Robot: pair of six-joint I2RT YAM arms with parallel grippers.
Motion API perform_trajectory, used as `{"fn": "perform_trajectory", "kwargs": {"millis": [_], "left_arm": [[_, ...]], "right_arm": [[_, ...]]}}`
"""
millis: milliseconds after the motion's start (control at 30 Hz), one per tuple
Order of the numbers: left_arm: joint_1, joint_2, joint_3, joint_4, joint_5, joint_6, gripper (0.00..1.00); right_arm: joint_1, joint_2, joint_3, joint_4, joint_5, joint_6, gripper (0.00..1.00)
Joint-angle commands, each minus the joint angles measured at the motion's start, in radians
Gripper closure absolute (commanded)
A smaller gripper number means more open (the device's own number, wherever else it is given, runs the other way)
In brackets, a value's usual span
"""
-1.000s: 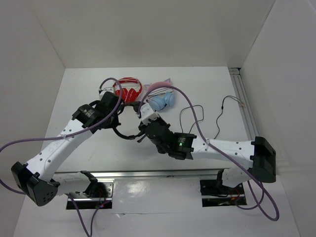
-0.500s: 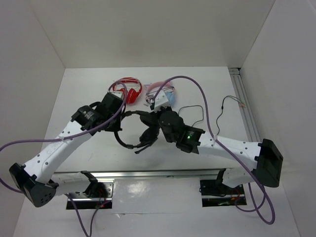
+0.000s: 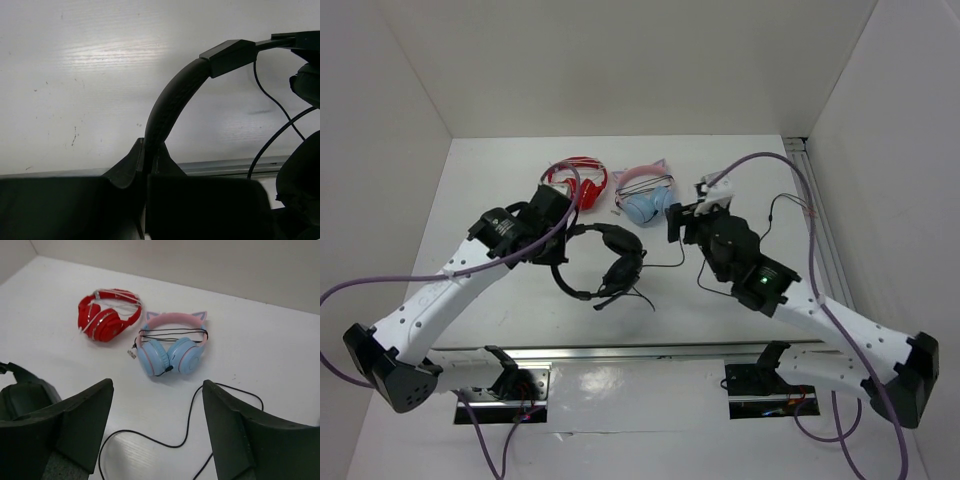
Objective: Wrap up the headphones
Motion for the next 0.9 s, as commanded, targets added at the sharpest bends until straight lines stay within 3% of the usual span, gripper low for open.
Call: {"fn": "perform_trajectory", "kwargs": {"millis": [0, 133, 267, 333, 367, 633, 867], "left_arm": [[0.007, 0.02, 0.108, 0.009, -0.047, -0.07, 1.0], [0.016, 0.029, 0.233, -0.029, -0.081, -0.113, 1.0], [0.016, 0.061, 0.365, -0.083, -0.122, -0.15, 1.0], [0.016, 0.094, 0.434, -0.101, -0.122, -0.15, 1.0], [0.016, 0.103, 0.454, -0.12, -0.122, -0.15, 1.0], [0.016, 0.132, 0.552, -0.14, -0.133, -0.159, 1.0], [0.016, 0.141, 0.626, -0.17, -0.115, -0.159, 1.0]], "right_arm": [[-0.052, -0.103, -0.044, -0.126, -0.12, 0.089, 0.21], [-0.075, -0.178, -0.191, -0.097, -0.301, 0.103, 0.19], [-0.086, -0.233, -0.32, 0.018, -0.626, 0.064, 0.16], [-0.086, -0.233, -0.346, 0.029, -0.665, 0.064, 0.16], [-0.086, -0.218, -0.365, 0.062, -0.697, 0.064, 0.03], [-0.086, -0.198, -0.517, 0.312, -0.759, 0.084, 0.03], [-0.086, 0.016, -0.581, 0.653, -0.652, 0.094, 0.03]]}}
